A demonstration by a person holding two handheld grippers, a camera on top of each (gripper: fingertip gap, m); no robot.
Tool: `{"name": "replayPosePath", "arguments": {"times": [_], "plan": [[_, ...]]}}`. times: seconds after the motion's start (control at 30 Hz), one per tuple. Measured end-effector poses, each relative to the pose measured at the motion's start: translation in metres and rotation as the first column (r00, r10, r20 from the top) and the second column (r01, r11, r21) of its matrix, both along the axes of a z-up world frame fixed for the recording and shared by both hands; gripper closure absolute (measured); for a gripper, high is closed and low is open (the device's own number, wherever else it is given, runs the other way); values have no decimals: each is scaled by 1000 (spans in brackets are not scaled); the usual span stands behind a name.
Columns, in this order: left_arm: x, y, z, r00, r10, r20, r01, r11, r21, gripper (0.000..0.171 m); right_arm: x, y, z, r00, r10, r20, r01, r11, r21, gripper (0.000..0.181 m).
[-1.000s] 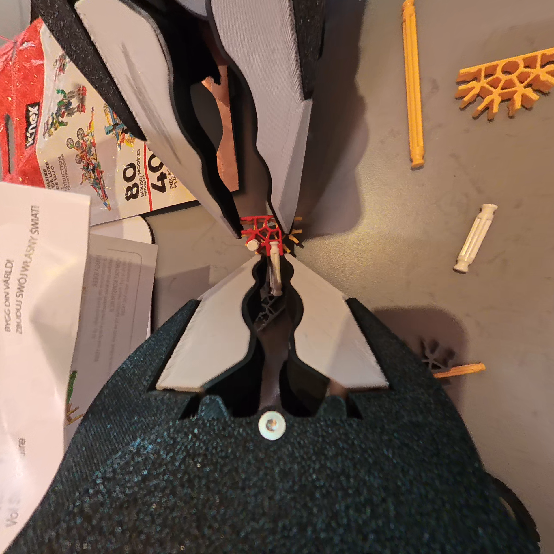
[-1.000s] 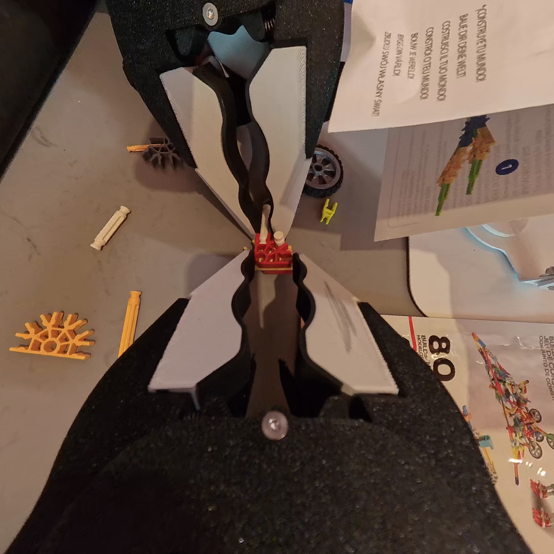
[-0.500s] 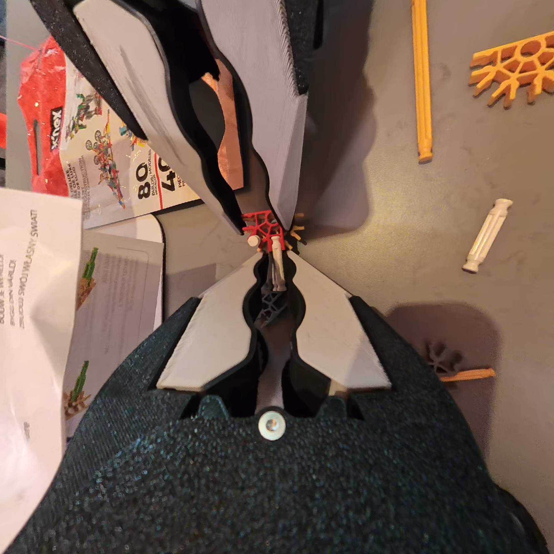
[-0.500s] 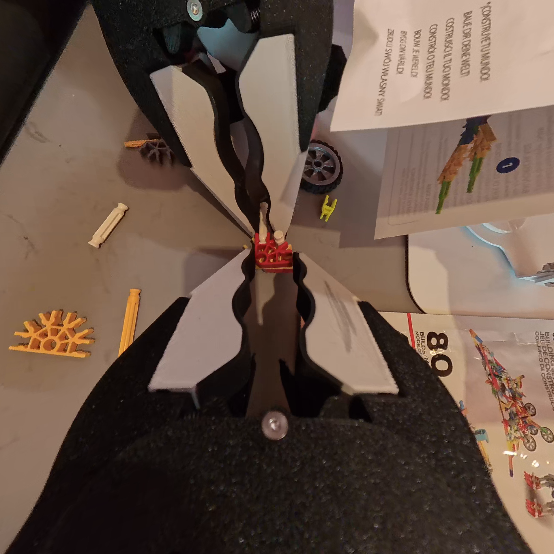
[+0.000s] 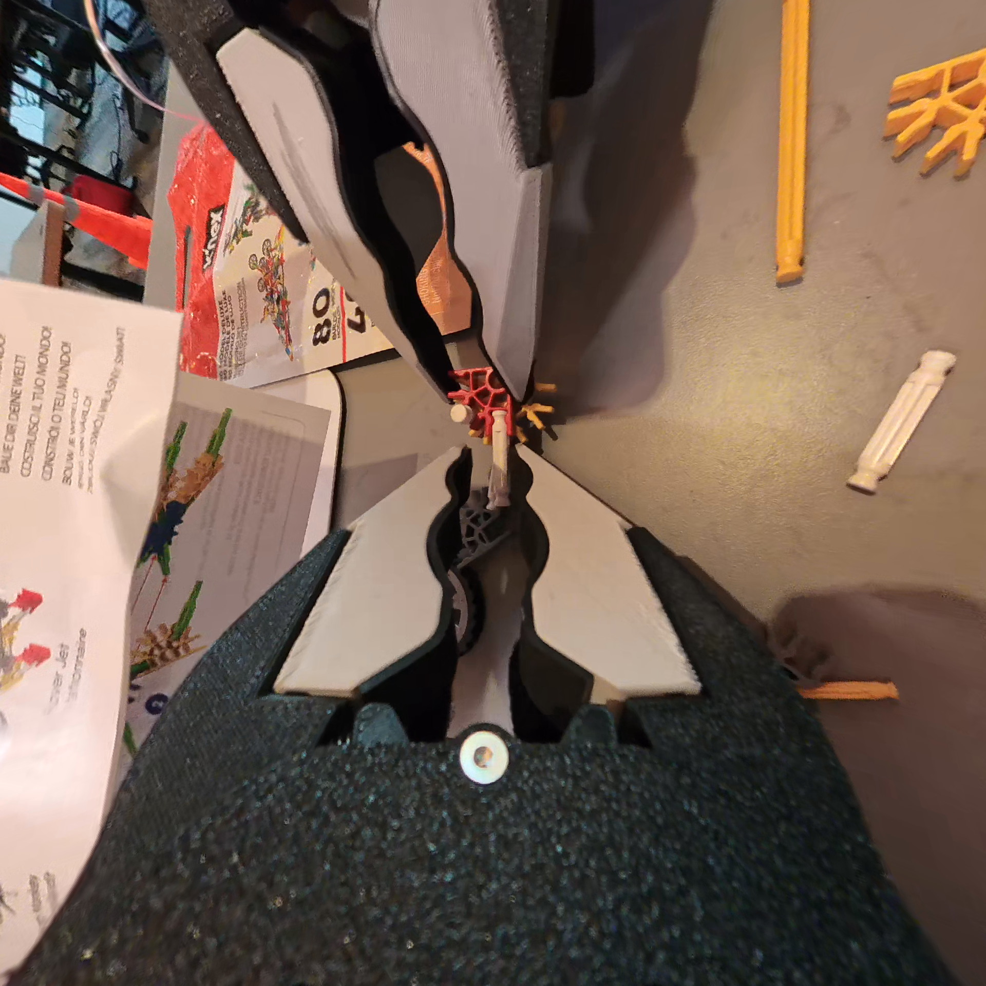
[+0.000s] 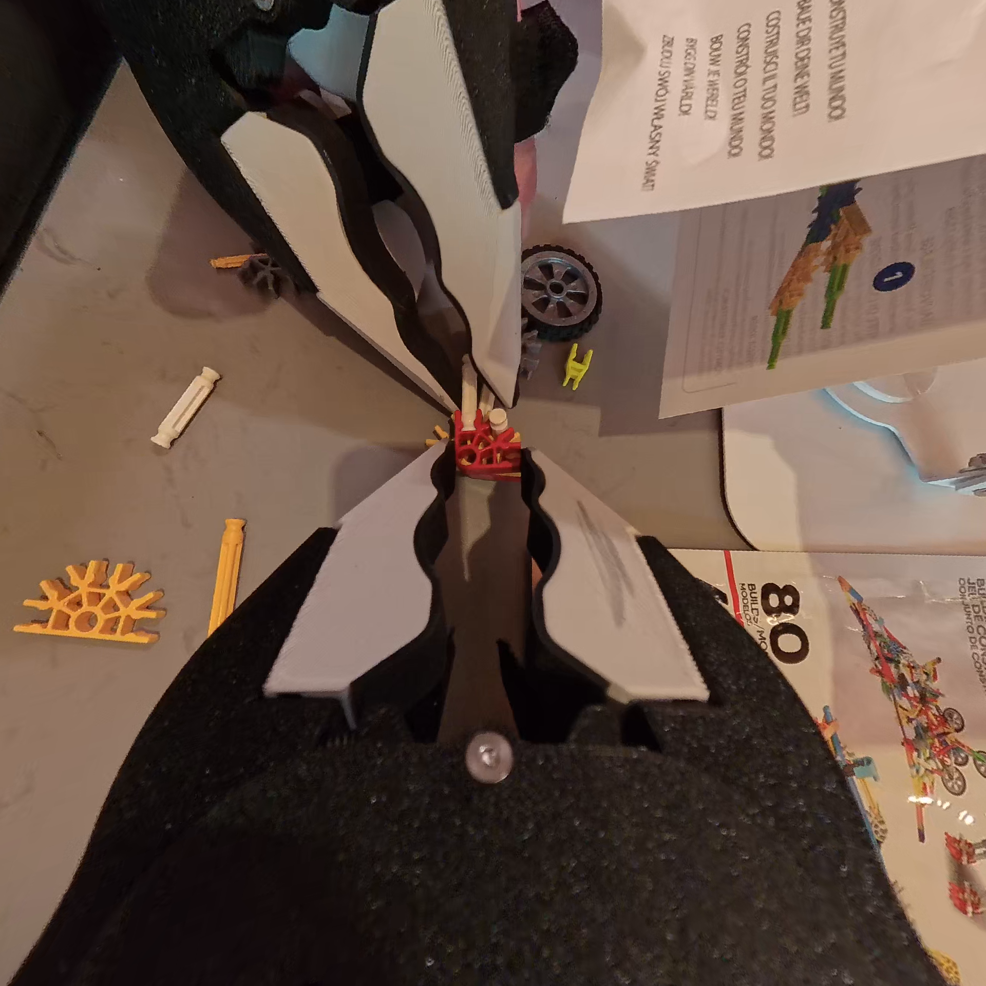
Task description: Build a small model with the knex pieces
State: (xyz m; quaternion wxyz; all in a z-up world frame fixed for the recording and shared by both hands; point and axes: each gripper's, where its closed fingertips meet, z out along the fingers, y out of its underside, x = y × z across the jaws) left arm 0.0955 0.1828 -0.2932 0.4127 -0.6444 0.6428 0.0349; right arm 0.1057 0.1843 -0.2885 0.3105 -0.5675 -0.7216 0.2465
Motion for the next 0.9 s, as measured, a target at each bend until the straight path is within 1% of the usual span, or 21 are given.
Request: {"name": "replayPosePath", "arguments": {"times": [0.17, 0.47, 0.6, 0.67, 0.73, 0.83, 0.9], "plan": [[1, -2, 10, 997, 10, 82, -7, 999, -31, 152, 0, 0, 0, 1000, -1, 0, 1, 1000, -5, 159], [2, -2, 10, 999, -14, 42, 13, 1000, 26, 157, 0, 2, -1, 1000, -13, 4, 13, 1000, 0, 159], [2, -5, 25, 989, -7, 146, 11, 1000, -27, 157, -1, 1, 0, 1000, -12, 6, 12, 1000, 3, 159], [4, -8, 22, 986, 3, 166, 9, 997, -70, 153, -1, 1, 0, 1000, -13, 5, 13, 1000, 3, 159], [5, -7, 13, 991, 2, 131, 6, 998, -59, 152, -2, 1, -1, 1000, -14, 5, 14, 1000, 4, 159], [8, -4, 13, 987, 16, 160, -4, 997, -71, 158, -2, 1, -1, 1000, -16, 7, 16, 1000, 3, 159], [9, -4, 14, 984, 19, 176, -6, 997, -72, 158, -2, 1, -1, 1000, -18, 6, 18, 1000, 1, 159]]}}
